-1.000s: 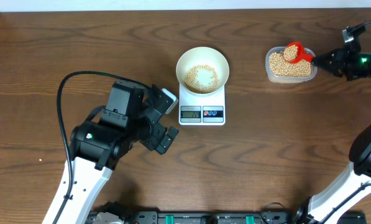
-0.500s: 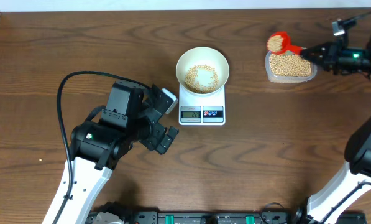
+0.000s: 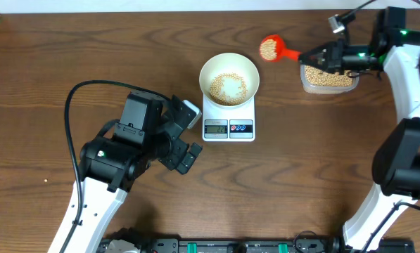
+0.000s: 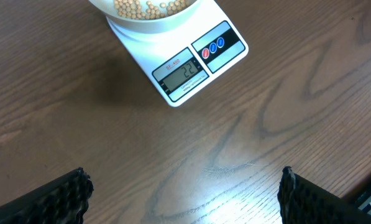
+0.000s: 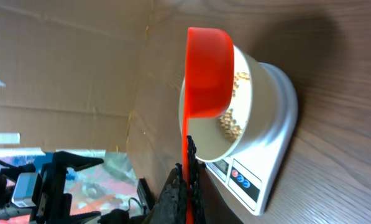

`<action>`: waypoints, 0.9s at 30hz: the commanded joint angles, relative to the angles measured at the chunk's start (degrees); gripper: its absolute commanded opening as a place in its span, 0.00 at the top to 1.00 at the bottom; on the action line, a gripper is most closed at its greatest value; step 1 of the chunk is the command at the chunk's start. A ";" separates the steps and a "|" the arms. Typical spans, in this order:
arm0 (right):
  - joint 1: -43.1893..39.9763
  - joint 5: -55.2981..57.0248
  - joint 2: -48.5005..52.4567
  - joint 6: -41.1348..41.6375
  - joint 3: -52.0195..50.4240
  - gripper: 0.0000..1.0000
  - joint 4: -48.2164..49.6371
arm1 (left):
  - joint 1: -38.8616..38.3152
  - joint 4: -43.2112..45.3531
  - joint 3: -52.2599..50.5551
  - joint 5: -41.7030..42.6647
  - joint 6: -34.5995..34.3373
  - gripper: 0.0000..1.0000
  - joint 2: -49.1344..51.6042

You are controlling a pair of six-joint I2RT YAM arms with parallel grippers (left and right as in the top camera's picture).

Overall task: Scoop item into bowl and weigh 50g on scale
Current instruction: 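Carry the scoop to the bowl and tip soybeans in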

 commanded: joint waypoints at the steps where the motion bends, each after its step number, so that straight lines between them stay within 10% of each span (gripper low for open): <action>1: 2.89 -2.73 0.63 0.81 -0.33 0.99 0.61 | -0.20 0.00 -0.48 -0.17 -0.52 0.02 0.26; 27: 17.73 22.99 0.46 0.55 -0.11 0.99 1.40 | -0.20 0.00 -0.48 -0.17 -0.52 0.02 0.26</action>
